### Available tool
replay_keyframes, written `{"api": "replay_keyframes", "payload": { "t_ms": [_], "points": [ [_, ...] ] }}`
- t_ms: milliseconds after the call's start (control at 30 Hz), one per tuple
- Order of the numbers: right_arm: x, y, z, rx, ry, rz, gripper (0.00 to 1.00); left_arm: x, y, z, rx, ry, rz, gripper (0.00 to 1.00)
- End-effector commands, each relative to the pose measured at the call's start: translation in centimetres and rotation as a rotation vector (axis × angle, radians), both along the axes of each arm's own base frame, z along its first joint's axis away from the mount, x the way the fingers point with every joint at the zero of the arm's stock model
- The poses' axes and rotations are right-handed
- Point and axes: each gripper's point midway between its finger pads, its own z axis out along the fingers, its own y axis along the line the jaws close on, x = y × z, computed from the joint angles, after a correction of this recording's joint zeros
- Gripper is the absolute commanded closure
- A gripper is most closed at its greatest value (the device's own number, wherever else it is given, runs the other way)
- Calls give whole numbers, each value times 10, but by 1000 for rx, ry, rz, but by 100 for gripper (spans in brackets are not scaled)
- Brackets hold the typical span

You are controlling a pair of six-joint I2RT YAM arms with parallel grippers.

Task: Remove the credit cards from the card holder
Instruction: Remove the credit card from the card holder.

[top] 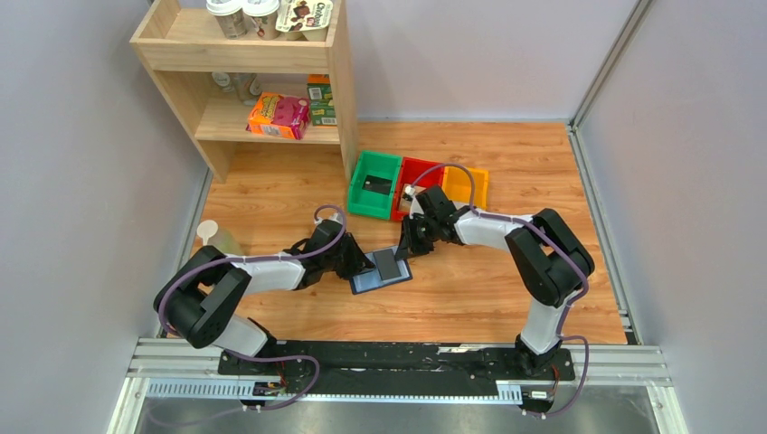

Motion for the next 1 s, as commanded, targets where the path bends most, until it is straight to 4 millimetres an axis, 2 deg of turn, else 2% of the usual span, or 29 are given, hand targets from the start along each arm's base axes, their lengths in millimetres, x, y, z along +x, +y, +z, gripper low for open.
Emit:
{"api": "replay_keyframes", "payload": {
  "t_ms": [0,200,433,700,833,967],
  "points": [
    [-10,2,-12,3,34,19,91,-5,5,-8,25,-1,-6,78],
    [-11,-3,-21,-24,44,10,92,1,7,7,-48,-63,63,77],
    [-13,-5,-27,-36,50,7,92,13,-5,31,-157,-147,79,69],
    [-13,-6,-27,-39,50,6,93,15,-9,34,-191,-157,79,66],
    [-13,-6,-27,-38,50,8,93,14,-12,26,-182,-113,71,66],
    [-13,-5,-27,-38,50,8,93,8,-2,10,-117,-54,102,66]
  ]
}}
